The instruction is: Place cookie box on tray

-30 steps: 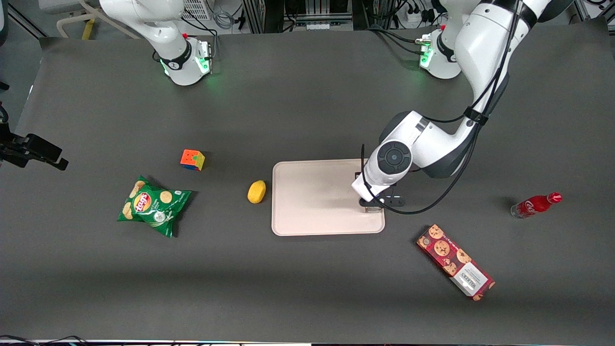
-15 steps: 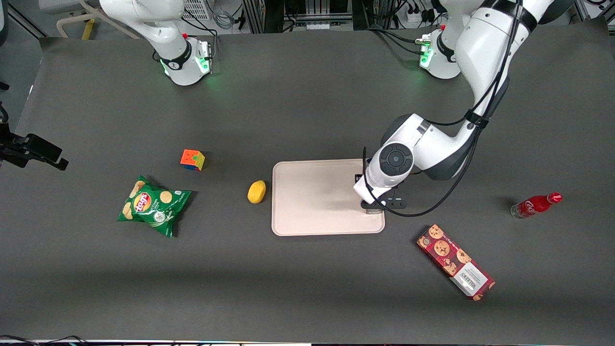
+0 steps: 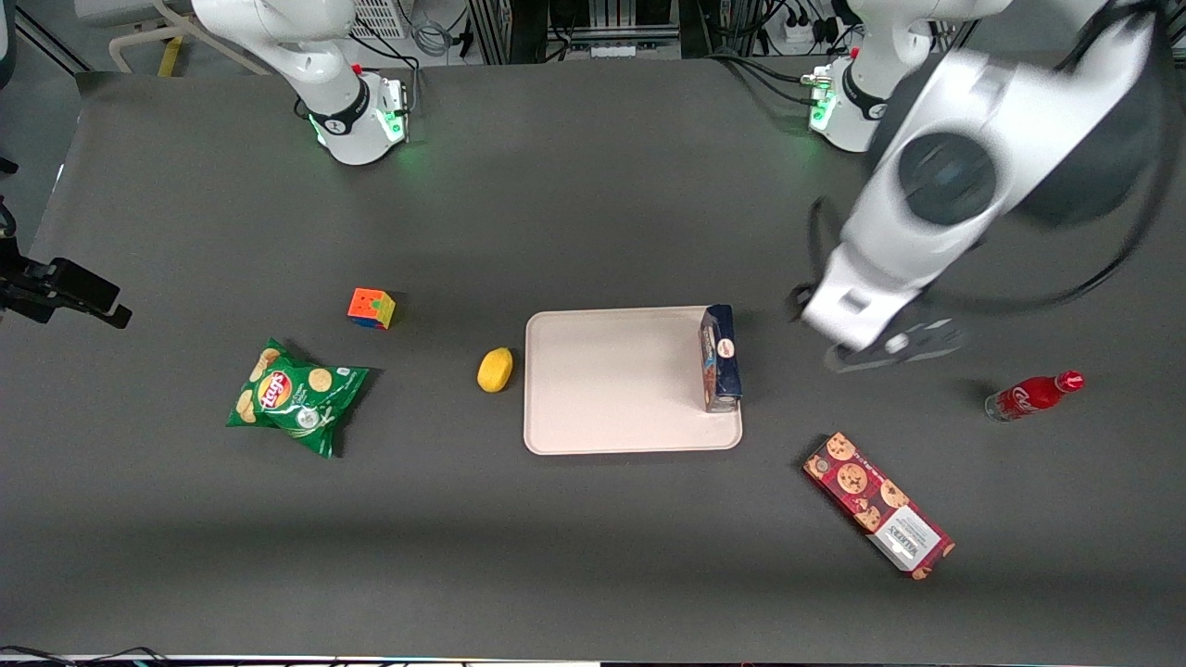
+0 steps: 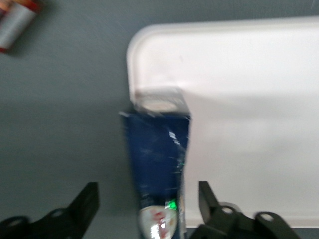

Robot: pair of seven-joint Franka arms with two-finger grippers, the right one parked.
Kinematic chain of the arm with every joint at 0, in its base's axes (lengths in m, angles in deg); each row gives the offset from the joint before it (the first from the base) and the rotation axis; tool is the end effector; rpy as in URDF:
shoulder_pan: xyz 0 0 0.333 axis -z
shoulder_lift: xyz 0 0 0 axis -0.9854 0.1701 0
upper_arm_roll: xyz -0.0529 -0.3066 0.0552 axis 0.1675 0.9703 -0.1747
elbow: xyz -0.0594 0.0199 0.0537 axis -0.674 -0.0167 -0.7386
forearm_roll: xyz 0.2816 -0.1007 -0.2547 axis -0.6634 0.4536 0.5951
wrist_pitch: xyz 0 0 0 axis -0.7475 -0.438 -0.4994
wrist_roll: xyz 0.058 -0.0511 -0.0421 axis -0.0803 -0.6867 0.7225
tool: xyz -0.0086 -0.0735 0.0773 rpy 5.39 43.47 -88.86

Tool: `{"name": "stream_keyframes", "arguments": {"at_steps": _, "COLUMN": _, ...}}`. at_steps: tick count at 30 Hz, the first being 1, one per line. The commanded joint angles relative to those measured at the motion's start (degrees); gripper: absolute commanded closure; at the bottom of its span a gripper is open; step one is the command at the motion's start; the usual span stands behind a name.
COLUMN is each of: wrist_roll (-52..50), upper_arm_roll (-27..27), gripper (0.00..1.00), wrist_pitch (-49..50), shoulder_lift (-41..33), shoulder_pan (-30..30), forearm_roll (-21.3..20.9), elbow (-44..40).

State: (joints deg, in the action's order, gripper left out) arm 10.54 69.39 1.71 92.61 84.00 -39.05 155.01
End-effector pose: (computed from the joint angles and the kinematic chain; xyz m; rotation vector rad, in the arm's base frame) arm 0.5601 -0.2041 0.5857 -2.9432 -0.1691 0.1911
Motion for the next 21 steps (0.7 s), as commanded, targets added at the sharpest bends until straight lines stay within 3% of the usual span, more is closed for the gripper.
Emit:
{"name": "stream_keyframes", "arguments": {"at_steps": 1, "wrist_roll": 14.3, "upper_arm_roll": -7.4, "gripper": 0.00, "wrist_pitch": 13.3, "shoulder_lift": -2.5, "shoulder_pan": -0.1, "forearm_roll": 4.2, "elbow": -8.6}}
{"name": "stream_keyframes", "arguments": {"at_steps": 4, "wrist_roll": 24.3, "upper_arm_roll": -13.9, "gripper": 0.00, "wrist_pitch": 16.1, "shoulder_lift": -8.8, "shoulder_pan": 0.0, "forearm_roll": 5.8, "elbow": -5.6}}
{"name": "stream_keyframes", "arguments": {"at_steps": 9, "wrist_roll": 36.1, "upper_arm_roll": -20.2, "gripper": 0.00, "wrist_pitch": 9.9, "shoulder_lift": -20.3, "shoulder_pan": 0.0, "forearm_roll": 5.9, "elbow": 11.3}}
{"name": "stream_keyframes", "arguments": {"at_steps": 16, "wrist_roll": 39.0, "upper_arm_roll": -23.7, "gripper": 0.00, "wrist_pitch": -11.1, "shoulder_lift": -37.7, "shoulder_pan": 0.1, "forearm_roll": 6.8, "elbow": 42.6}}
{"name": "stream_keyframes", "arguments": {"at_steps": 21, "wrist_roll": 39.8, "upper_arm_roll": -23.7, "gripper": 0.00, "wrist_pitch": -21.8, "shoulder_lift": -41.8, "shoulder_pan": 0.0, "forearm_roll": 6.9, "elbow": 54.2}}
